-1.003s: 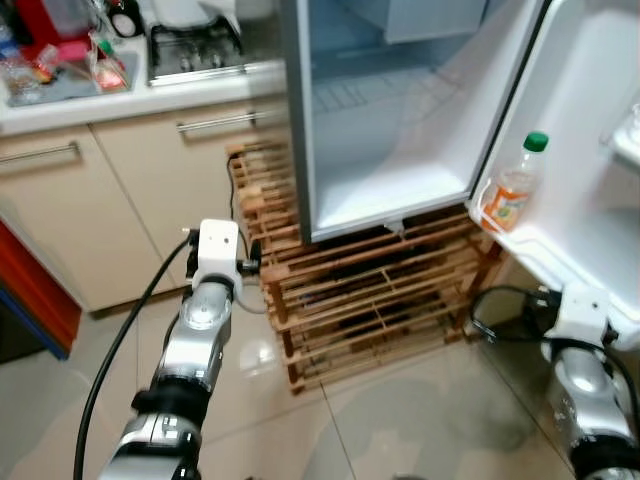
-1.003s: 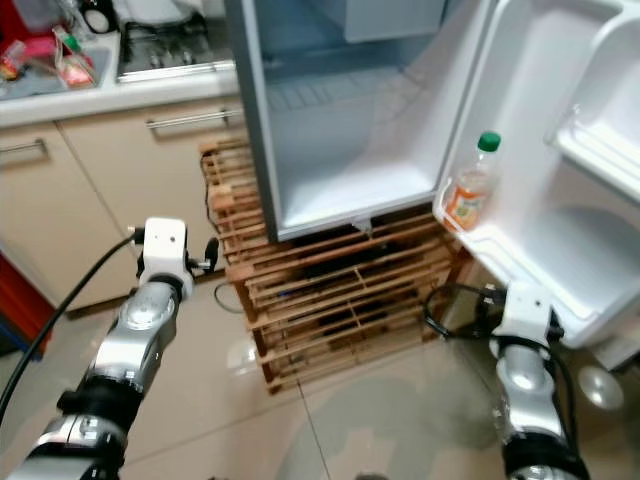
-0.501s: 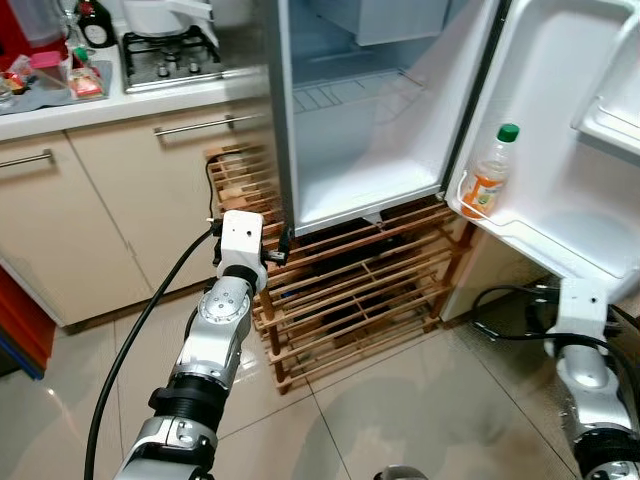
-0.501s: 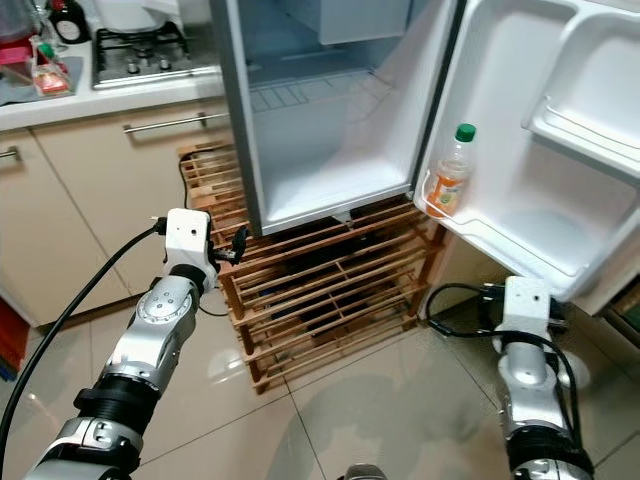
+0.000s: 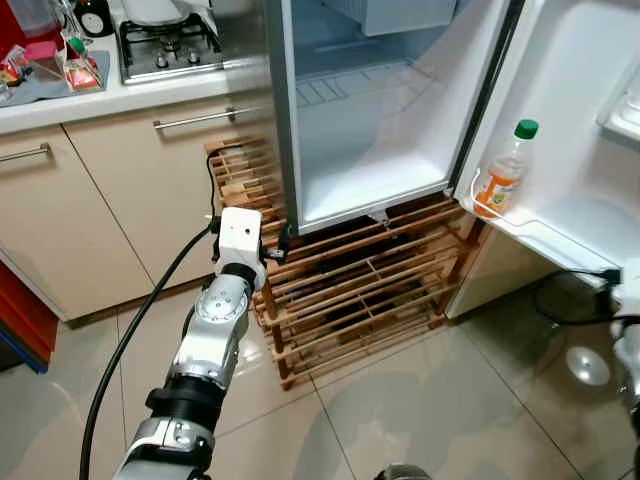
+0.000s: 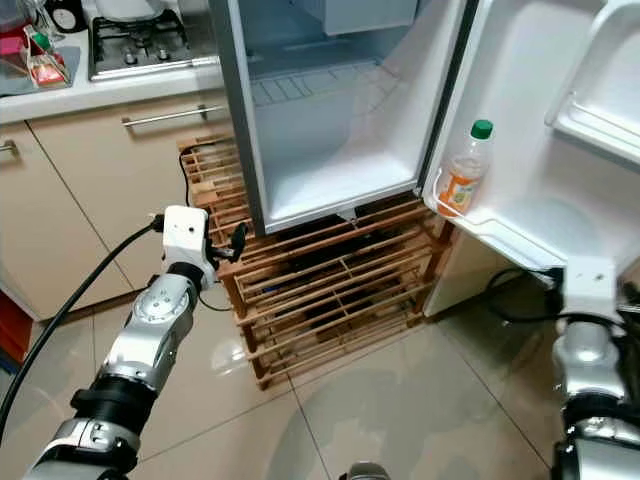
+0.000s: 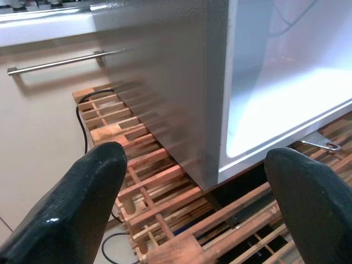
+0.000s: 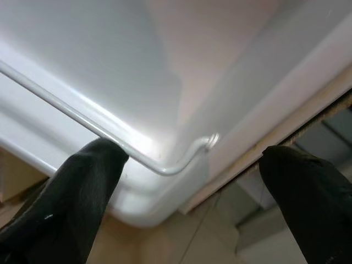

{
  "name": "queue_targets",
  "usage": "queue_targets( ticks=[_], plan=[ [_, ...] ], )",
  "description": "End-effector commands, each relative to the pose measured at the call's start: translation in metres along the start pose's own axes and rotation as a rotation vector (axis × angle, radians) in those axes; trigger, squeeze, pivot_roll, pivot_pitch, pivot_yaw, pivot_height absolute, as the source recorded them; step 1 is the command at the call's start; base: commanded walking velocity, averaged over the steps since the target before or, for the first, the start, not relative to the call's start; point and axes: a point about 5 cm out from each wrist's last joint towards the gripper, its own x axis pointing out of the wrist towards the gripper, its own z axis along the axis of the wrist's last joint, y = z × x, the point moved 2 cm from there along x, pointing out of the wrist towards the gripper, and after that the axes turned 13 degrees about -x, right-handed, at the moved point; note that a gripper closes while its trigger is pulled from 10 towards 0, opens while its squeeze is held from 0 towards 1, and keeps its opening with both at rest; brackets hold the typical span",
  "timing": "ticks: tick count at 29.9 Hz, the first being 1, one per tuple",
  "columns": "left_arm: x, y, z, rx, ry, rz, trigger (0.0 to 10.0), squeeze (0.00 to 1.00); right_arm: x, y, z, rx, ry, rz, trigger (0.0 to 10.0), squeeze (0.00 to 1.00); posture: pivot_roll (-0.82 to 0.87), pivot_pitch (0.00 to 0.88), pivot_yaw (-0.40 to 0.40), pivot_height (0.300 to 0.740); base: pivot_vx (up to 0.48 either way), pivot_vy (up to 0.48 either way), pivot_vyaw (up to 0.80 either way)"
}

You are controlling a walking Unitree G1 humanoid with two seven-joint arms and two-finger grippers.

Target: Restocking fridge

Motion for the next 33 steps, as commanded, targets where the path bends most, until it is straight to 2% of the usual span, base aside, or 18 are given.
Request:
queue_targets(
  ticks=[1, 7, 9, 10, 14, 15, 16, 17, 18, 19, 20, 21, 23, 24, 25, 26, 28, 33],
  plan=[
    [0.002, -0.002, 0.010, 0.022, -0.025, -0.023, 10.0, 0.00, 0.003, -0.010, -0.004, 0.025, 0.042, -0.022, 10.0, 0.00, -0.17, 0.000, 0.085, 0.740, 0.000, 0.000, 0.00],
    [0.004, -0.004, 0.019, 0.072, -0.051, -0.053, 10.0, 0.00, 0.010, -0.049, 0.011, 0.062, -0.014, -0.188, 10.0, 0.00, -0.17, 0.000, 0.096, 0.740, 0.000, 0.000, 0.00],
    [0.005, -0.004, 0.020, 0.077, -0.053, -0.054, 10.0, 0.00, 0.009, -0.074, 0.015, -0.020, -0.036, -0.340, 10.0, 0.00, -0.17, 0.000, 0.102, 0.740, 0.000, 0.000, 0.00],
    [0.005, -0.008, 0.019, 0.078, -0.050, -0.068, 10.0, 0.00, 0.007, -0.096, 0.012, -0.052, -0.022, -0.447, 10.0, 0.00, -0.17, 0.000, 0.102, 0.740, 0.000, 0.000, 0.00],
    [0.006, -0.014, 0.020, 0.097, -0.060, -0.096, 10.0, 0.00, 0.008, -0.095, 0.017, -0.036, -0.047, -0.422, 10.0, 0.00, -0.18, 0.000, 0.100, 0.740, 0.000, 0.000, 0.00],
    [0.006, -0.015, 0.021, 0.098, -0.066, -0.100, 10.0, 0.00, 0.009, -0.088, 0.021, -0.040, -0.074, -0.395, 10.0, 0.00, -0.18, 0.000, 0.097, 0.740, 0.000, 0.000, 0.00],
    [0.007, -0.016, 0.022, 0.089, -0.074, -0.097, 10.0, 0.00, 0.008, -0.064, 0.025, 0.012, -0.116, -0.299, 10.0, 0.00, -0.18, 0.000, 0.089, 0.740, 0.000, 0.000, 0.00],
    [0.007, -0.016, 0.022, 0.089, -0.074, -0.097, 10.0, 0.00, 0.008, -0.064, 0.025, 0.012, -0.116, -0.299, 10.0, 0.00, -0.18, 0.000, 0.089, 0.740, 0.000, 0.000, 0.00],
    [0.007, -0.016, 0.022, 0.083, -0.076, -0.090, 10.0, 0.00, 0.007, -0.048, 0.025, 0.067, -0.125, -0.243, 10.0, 0.00, -0.19, 0.000, 0.084, 0.740, 0.000, 0.000, 0.00],
    [0.007, -0.015, 0.021, 0.067, -0.070, -0.079, 10.0, 0.00, 0.001, -0.018, 0.023, 0.136, -0.133, -0.147, 10.0, 0.00, -0.19, 0.000, 0.072, 0.740, 0.000, 0.000, 0.00],
    [0.007, -0.015, 0.021, 0.067, -0.070, -0.079, 10.0, 0.00, 0.001, -0.018, 0.023, 0.136, -0.133, -0.147, 10.0, 0.00, -0.19, 0.000, 0.072, 0.740, 0.000, 0.000, 0.00],
    [0.006, -0.013, 0.016, 0.045, -0.054, -0.065, 10.0, 0.00, -0.014, 0.031, 0.020, 0.183, -0.160, -0.003, 10.0, 0.00, -0.19, 0.000, 0.066, 0.740, 0.000, 0.000, 0.00],
    [0.004, -0.011, 0.013, 0.031, -0.043, -0.058, 10.0, 0.00, -0.027, 0.062, 0.019, 0.219, -0.169, 0.090, 10.0, 0.00, -0.19, 0.000, 0.063, 0.740, 0.000, 0.000, 0.00],
    [0.004, -0.011, 0.013, 0.031, -0.043, -0.058, 10.0, 0.00, -0.027, 0.062, 0.019, 0.219, -0.169, 0.090, 10.0, 0.00, -0.19, 0.000, 0.063, 0.740, 0.000, 0.000, 0.00],
    [0.002, -0.011, 0.009, 0.024, -0.031, -0.056, 10.0, 0.00, -0.043, 0.090, 0.016, 0.297, -0.159, 0.189, 10.0, 0.00, -0.19, 0.000, 0.057, 0.740, 0.000, 0.000, 0.00],
    [0.002, -0.011, 0.009, 0.024, -0.031, -0.056, 10.0, 0.00, -0.043, 0.090, 0.016, 0.297, -0.159, 0.189, 10.0, 0.00, -0.19, 0.000, 0.057, 0.740, 0.000, 0.000, 0.00],
    [-0.001, -0.009, 0.003, 0.017, -0.020, -0.050, 10.0, 0.00, -0.073, 0.132, 0.032, 0.408, -0.241, 0.407, 10.0, 0.00, -0.19, 0.000, 0.049, 0.740, 0.000, 0.000, 0.30],
    [-0.002, -0.003, -0.002, -0.052, -0.005, -0.008, 10.0, 0.00, -0.098, 0.157, 0.060, 0.449, -0.364, 0.582, 10.0, 0.00, -0.18, 0.000, 0.033, 0.740, 0.000, 0.000, 0.52]
  ],
)
